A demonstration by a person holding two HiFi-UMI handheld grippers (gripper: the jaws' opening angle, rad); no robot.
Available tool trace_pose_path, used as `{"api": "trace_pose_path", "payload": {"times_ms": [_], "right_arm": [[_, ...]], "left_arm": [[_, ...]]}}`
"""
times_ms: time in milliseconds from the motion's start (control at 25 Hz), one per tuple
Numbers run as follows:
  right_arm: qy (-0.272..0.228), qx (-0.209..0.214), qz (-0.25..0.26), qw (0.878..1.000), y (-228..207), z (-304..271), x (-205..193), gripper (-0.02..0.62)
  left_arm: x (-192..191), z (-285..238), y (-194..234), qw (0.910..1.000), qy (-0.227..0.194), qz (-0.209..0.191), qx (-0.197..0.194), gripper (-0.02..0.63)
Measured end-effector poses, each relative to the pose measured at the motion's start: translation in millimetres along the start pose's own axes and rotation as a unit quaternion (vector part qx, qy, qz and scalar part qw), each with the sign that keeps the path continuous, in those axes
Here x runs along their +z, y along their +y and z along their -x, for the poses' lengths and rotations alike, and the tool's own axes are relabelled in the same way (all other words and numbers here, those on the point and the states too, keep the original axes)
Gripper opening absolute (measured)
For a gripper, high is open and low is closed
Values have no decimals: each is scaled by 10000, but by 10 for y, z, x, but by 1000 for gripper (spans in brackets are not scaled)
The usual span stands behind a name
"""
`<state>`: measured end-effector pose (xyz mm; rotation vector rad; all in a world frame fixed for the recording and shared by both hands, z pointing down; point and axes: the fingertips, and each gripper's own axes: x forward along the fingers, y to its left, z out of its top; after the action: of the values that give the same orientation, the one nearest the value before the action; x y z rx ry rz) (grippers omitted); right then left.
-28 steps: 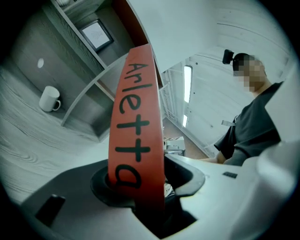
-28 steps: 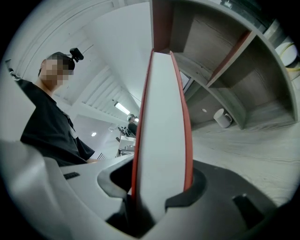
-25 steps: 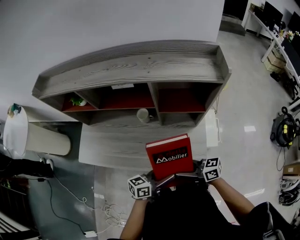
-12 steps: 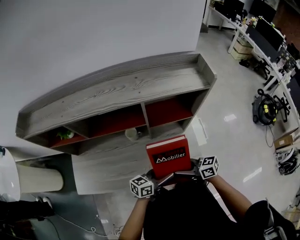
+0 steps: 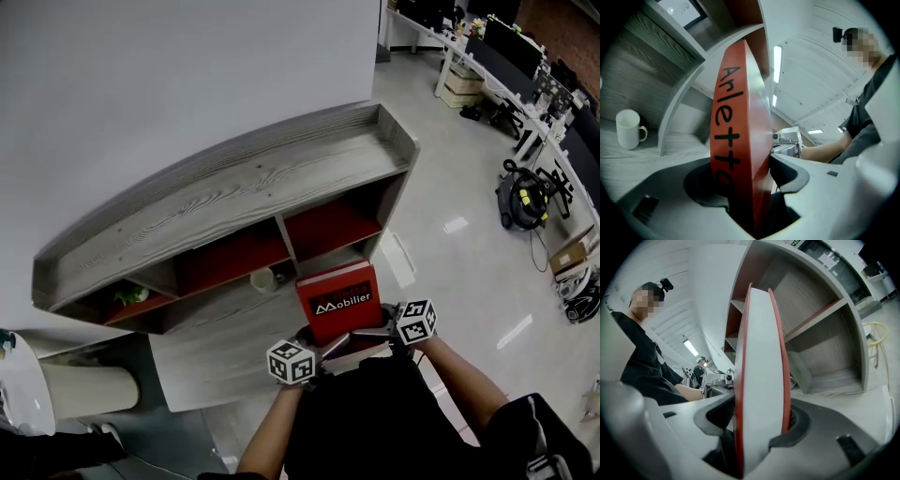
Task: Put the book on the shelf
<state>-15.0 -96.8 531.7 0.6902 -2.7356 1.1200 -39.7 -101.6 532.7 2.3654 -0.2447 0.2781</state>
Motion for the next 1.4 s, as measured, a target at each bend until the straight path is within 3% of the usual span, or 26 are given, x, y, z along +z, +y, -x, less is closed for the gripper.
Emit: {"api": "trace_pose_path", "payload": {"times_ms": [760,1040,1400], "right_arm": [[523,-566,566,9954,-978,6,-145,262],[708,-487,830,9928,-1386,-6,-195,292],[977,-318,1271,9866,-1707,-188,-209,304]], "left_arm": [[-168,-569,797,9911,835,53,1033,324],[-199,-785,1057,9840,990,-4,1484,327],[-222,-852,1396,9782,861,-69,1890,331]]}}
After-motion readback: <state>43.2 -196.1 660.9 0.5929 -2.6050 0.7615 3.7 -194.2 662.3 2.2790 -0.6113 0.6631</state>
